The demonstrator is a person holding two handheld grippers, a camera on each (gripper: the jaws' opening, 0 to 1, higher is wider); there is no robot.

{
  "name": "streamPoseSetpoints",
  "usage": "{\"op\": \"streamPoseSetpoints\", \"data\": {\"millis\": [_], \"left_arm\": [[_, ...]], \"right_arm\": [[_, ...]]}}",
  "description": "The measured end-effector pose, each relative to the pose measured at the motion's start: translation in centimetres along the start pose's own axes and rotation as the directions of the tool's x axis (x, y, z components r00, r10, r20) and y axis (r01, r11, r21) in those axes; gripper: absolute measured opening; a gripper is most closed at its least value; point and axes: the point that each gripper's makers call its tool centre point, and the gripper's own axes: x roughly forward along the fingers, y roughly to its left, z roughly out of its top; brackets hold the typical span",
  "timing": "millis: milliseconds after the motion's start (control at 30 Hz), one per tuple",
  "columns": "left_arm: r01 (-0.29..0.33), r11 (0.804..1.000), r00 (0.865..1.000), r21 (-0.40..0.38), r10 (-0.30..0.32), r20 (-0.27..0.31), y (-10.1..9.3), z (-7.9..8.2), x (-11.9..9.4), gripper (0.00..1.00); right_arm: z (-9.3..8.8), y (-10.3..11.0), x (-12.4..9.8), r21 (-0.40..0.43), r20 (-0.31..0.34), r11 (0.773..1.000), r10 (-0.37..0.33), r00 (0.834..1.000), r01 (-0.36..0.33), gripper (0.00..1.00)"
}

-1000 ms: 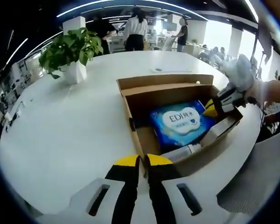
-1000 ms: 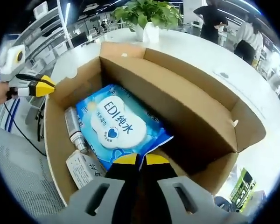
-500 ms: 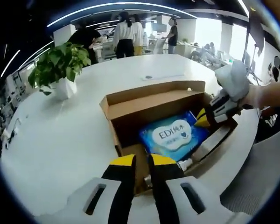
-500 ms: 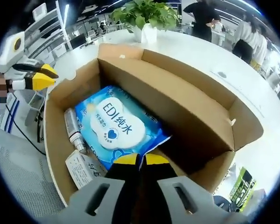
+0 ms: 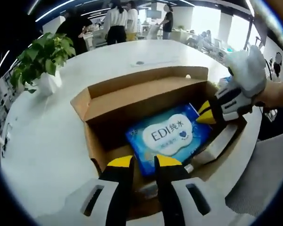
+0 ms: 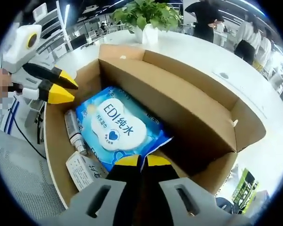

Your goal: Operate the shoe box by opening the lid, removing the specified soft item, and placing it in the target area until the item is outside and the box remains undamaged.

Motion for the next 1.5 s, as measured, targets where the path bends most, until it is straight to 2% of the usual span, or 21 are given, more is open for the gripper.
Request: {"op": "streamPoseSetpoints", "data": {"millis": [333,433,567,633,700,833,1000,1333,1433,1500], "left_arm": [[0.013,0.999,0.996,-0.031,-0.016,-0.091,-0.3,-1.4,2.8,0.17],[0.015,0.998,0.991,-0.059,-0.023,-0.135,-0.5,-2.2,3.5,0.16],[0.018,0.998,0.989,-0.067,-0.028,-0.146,-0.7,-2.3,4.0,0.18],[0.022,0.995,0.988,-0.099,-0.037,-0.149,-0.8,-2.4,4.0,0.17],[0.028,0.996,0.987,-0.087,-0.041,-0.153,-0.8,-2.5,4.1,0.16],[0.012,0.996,0.99,-0.088,-0.024,-0.139,-0.5,-2.2,4.3,0.07],[0.0,0.997,0.99,-0.078,-0.011,-0.138,-0.5,-2.1,4.3,0.02],[-0.005,0.998,0.995,-0.07,-0.002,-0.098,-1.0,-1.3,2.9,0.0],[-0.005,0.995,0.997,-0.095,-0.002,-0.077,-1.2,-0.9,2.2,0.0],[-0.014,0.995,0.999,-0.097,0.009,-0.046,-1.1,-0.4,1.8,0.0]], "right_arm": [[0.0,0.0,0.0,0.008,0.006,1.0,0.002,1.0,-0.002,0.02],[0.0,0.0,-0.1,0.01,0.008,1.0,0.001,1.0,-0.001,0.02],[0.1,0.0,-0.1,0.019,0.012,1.0,0.002,1.0,-0.002,0.02],[0.1,0.0,-0.1,0.022,0.012,1.0,0.002,1.0,-0.002,0.02],[0.1,0.1,0.0,0.023,0.013,1.0,0.001,1.0,-0.001,0.02],[0.2,0.2,0.0,0.025,0.018,1.0,0.001,1.0,-0.001,0.01],[0.5,0.3,0.0,0.038,0.023,0.999,0.005,1.0,-0.006,0.01],[1.9,0.1,-2.0,0.093,0.108,0.996,-0.003,0.994,-0.007,0.0],[2.3,0.2,-2.7,0.125,0.143,0.992,-0.014,0.99,-0.004,0.0],[2.6,0.1,-3.1,0.117,0.163,0.993,-0.016,0.987,-0.003,0.0]]}}
